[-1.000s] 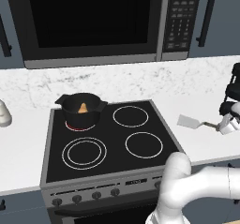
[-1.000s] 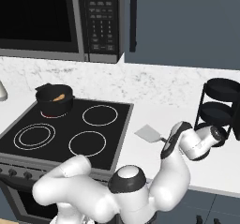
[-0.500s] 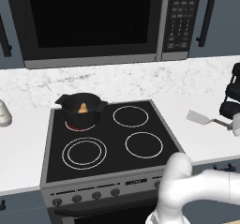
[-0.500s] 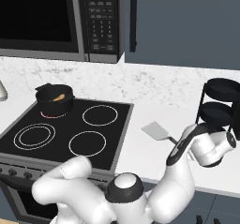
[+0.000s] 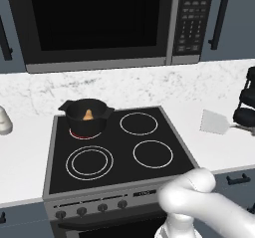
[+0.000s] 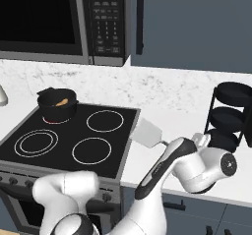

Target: Put the squash and garlic in the pot. Retrieve the spatula and lightly stir the vegetables in the pot.

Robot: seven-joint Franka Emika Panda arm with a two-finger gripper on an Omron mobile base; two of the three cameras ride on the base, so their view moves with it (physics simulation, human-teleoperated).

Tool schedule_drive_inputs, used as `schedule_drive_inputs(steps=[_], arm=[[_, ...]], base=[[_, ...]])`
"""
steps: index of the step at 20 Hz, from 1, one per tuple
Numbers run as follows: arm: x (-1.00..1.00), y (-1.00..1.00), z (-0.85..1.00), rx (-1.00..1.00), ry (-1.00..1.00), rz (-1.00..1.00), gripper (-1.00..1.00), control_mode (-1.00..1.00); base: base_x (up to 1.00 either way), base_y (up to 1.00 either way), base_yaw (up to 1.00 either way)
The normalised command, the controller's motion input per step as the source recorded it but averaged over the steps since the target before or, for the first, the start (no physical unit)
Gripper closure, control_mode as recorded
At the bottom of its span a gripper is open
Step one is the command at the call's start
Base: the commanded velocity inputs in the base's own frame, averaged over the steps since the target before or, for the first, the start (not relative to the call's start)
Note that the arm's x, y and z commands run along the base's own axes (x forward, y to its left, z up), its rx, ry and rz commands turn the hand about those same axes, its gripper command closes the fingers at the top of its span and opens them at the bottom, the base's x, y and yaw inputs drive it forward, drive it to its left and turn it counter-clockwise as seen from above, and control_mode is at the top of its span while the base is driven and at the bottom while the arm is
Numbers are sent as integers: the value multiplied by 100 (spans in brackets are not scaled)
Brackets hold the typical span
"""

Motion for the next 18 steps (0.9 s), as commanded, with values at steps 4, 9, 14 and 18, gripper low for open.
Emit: schedule_drive_inputs(steps=[4,9,14,18], arm=[[-49,100,94,-56,-52,12,100,-100],[-26,100,100,-56,-41,18,100,-100],[-28,100,88,-63,-41,19,100,-100],[-31,100,82,-68,-38,17,100,-100]], base=[[0,0,0],[0,0,0],[0,0,0],[0,0,0]])
